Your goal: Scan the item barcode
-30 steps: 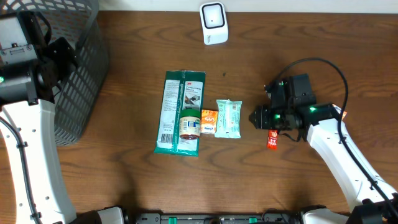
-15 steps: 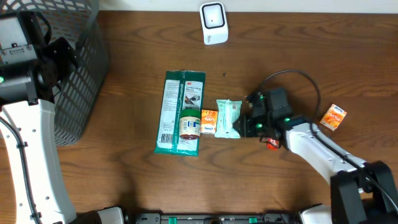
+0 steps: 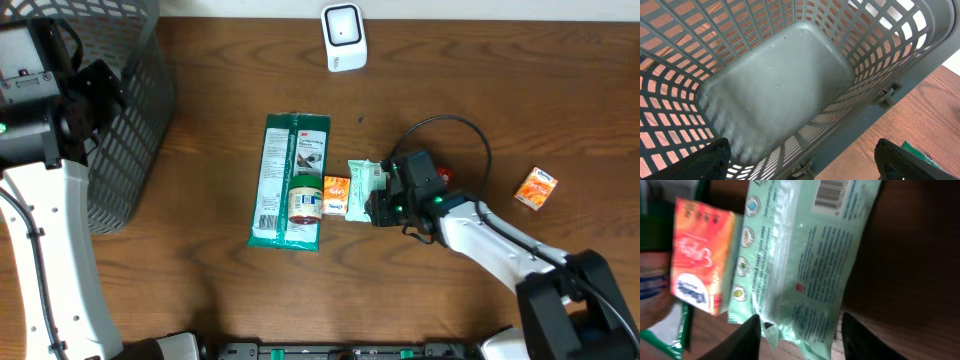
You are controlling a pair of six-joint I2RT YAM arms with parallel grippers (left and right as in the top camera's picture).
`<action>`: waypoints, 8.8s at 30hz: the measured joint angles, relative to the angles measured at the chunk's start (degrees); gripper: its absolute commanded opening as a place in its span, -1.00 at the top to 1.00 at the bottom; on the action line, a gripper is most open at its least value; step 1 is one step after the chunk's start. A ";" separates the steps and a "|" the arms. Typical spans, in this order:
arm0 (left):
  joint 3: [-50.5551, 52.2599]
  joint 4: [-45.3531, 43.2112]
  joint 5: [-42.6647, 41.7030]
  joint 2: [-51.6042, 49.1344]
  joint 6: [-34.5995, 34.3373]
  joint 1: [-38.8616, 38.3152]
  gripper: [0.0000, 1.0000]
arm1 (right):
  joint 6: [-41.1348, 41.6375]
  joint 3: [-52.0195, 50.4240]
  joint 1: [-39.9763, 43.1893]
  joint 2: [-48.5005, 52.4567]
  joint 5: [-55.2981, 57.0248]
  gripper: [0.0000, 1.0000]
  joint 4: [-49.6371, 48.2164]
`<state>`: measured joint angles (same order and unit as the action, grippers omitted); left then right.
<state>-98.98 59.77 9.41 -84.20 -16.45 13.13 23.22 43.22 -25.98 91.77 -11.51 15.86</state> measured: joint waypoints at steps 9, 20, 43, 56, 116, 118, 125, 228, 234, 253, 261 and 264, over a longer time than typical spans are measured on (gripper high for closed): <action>0.00 0.00 -0.02 0.00 0.00 0.00 -0.85 | 0.76 0.24 -0.70 2.01 3.15 0.98 -0.28; 0.00 0.00 0.00 0.00 0.00 0.00 -0.85 | -19.39 0.33 9.16 0.68 11.54 0.62 -0.11; 0.00 0.00 -0.02 0.00 0.00 0.00 -0.85 | -18.05 7.65 10.80 -9.38 3.72 0.78 -0.28; 0.00 0.00 0.00 0.00 0.00 0.00 -0.85 | -12.98 7.15 10.05 4.22 2.67 0.66 0.46; 0.00 0.00 -0.02 0.00 0.00 0.00 -0.85 | -19.08 5.81 5.70 2.10 -11.21 0.52 16.15; 0.00 0.00 0.00 0.00 0.00 0.00 -0.85 | -19.08 5.81 5.70 2.10 -11.21 0.52 16.15; 0.00 0.00 -0.02 0.00 0.00 0.00 -0.85 | -19.06 5.81 5.70 2.10 -11.21 0.51 16.13; 0.00 0.02 -0.02 0.00 0.00 0.00 -0.85 | -42.07 -1.88 21.14 -24.50 -26.32 0.98 6.25; 0.00 0.00 -0.02 0.00 0.00 0.00 -0.85 | -46.66 -1.88 19.32 -31.06 -33.46 0.98 12.37; 0.00 0.00 -0.02 0.00 0.00 0.00 -0.85 | -46.25 -1.90 7.52 -32.22 -38.84 0.98 21.62; 0.00 0.00 0.00 0.00 0.00 0.00 -0.85 | -46.21 -1.90 6.67 -32.22 -37.66 0.98 23.82; 0.00 0.00 -0.02 0.00 0.00 0.00 -0.85 | -45.20 -1.90 6.67 -32.22 -36.24 0.98 23.98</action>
<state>-98.98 59.77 9.39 -84.20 -16.45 13.13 -21.98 41.32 -19.31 59.55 -47.75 39.83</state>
